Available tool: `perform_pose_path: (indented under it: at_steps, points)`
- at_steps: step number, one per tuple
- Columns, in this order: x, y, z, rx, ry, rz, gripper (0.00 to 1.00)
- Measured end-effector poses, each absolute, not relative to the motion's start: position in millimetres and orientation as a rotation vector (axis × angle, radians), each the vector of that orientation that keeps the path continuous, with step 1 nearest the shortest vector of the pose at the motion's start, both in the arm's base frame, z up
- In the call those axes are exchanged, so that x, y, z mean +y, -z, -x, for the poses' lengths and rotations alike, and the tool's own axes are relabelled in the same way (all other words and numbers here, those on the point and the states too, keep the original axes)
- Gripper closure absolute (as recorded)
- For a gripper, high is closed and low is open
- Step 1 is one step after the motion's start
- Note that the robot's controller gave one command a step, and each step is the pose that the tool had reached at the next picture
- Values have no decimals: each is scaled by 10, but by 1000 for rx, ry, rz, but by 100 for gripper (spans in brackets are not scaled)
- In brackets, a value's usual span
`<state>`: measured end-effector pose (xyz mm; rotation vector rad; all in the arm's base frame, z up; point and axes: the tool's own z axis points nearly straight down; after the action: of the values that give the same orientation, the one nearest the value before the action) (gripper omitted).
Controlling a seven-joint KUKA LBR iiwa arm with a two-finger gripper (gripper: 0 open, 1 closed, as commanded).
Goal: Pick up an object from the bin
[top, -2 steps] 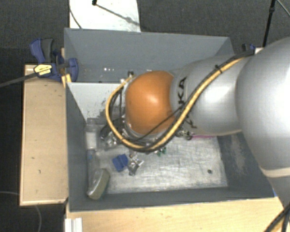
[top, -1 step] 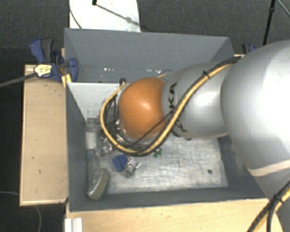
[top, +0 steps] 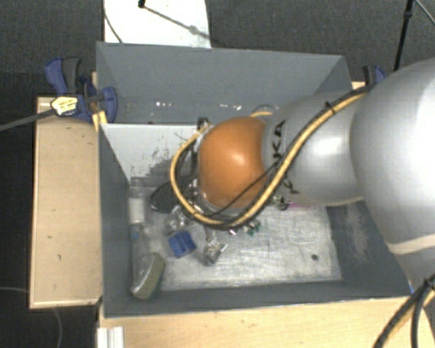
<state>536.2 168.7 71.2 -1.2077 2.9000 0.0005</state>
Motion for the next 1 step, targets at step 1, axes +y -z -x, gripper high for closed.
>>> perform_pose_path:
  at_steps: [1]
  points:
    - [1706, -739, -5382, 2896, -1, 1201, 100]
